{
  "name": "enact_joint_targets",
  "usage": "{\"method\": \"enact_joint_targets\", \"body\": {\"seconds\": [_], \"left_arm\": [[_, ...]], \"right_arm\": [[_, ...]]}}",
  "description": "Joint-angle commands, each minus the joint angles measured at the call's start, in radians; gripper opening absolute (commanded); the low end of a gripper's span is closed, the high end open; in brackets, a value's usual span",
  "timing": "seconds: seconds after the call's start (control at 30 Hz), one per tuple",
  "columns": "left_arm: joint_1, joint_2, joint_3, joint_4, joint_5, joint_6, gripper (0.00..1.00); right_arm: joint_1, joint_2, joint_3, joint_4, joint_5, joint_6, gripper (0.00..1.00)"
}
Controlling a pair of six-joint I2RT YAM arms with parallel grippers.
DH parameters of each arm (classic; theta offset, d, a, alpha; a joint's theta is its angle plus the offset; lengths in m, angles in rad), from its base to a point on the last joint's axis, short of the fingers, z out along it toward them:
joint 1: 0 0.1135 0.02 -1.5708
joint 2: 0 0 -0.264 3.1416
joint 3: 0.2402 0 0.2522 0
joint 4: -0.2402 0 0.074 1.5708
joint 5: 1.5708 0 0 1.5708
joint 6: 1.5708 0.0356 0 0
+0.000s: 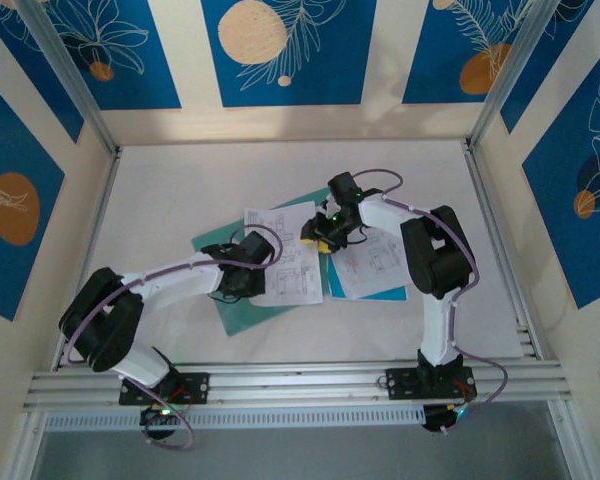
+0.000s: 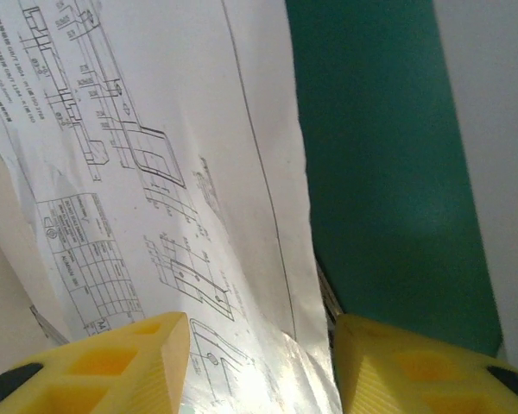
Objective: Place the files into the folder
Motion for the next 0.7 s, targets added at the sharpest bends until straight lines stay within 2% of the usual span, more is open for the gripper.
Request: {"method": "enact_joint_targets", "body": {"seconds": [0.0, 0.2, 0.33, 0.67], "left_arm": [[0.011, 0.007, -0.005, 0.0, 0.004, 0.023, 0.0], [0.011, 0.011, -0.007, 0.008, 0.006, 0.02, 0.0], [0.011, 0.011, -0.009, 0.009, 0.007, 0.02, 0.0], [0.012, 0.012, -0.005, 0.005, 0.007, 0.023, 0.0]], "right_arm": [[0.004, -0.071, -0.034, 0.02, -0.068, -0.022, 0.48], [0.038, -0.144, -0.077, 0.059, -0.16, -0.035, 0.43], [0.067, -0.157, -0.105, 0.064, -0.178, -0.054, 0.4], [0.122, -0.17, -0.127, -0.01, -0.048, -0.152, 0.34]]}}
